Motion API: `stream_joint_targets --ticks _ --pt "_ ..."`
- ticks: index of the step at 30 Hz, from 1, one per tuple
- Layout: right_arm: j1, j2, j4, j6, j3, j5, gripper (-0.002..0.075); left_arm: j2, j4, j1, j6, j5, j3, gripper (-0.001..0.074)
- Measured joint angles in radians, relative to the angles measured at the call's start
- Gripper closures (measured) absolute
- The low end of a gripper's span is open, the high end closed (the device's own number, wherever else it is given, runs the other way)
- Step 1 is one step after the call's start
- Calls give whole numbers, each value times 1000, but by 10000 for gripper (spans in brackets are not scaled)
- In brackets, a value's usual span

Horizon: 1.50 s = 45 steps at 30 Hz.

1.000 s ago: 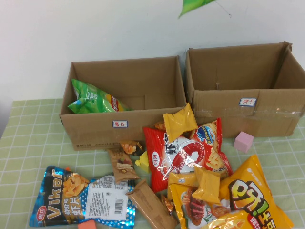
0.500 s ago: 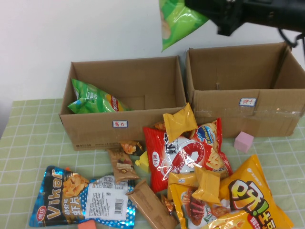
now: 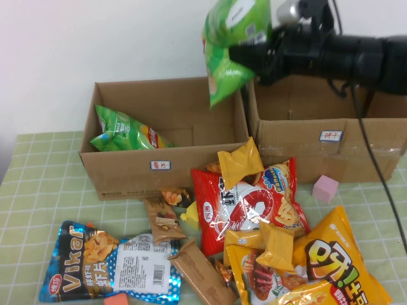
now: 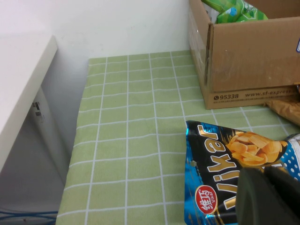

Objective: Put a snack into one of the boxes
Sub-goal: Place the potato chip in the potato chip box

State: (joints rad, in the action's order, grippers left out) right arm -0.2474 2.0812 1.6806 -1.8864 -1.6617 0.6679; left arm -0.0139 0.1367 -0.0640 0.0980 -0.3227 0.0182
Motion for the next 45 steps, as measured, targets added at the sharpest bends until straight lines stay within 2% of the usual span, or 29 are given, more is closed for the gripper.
stream_joint_targets --ticks 12,26,35,37,41,45 --pt "0 137 4 -2 -22 -28 414 0 0 0 0 0 0 738" --pt "-38 216 8 -21 -167 -132 414 0 0 0 0 0 0 738" --pt "-54 236 12 -11 -177 -139 411 0 0 0 3 0 0 738" --pt "-58 236 12 7 -177 -139 356 0 0 0 3 0 0 738" --pt "-58 236 6 77 -182 -139 181 0 0 0 3 0 0 738" --pt "-58 234 -76 170 -184 -137 137 0 0 0 3 0 0 738"
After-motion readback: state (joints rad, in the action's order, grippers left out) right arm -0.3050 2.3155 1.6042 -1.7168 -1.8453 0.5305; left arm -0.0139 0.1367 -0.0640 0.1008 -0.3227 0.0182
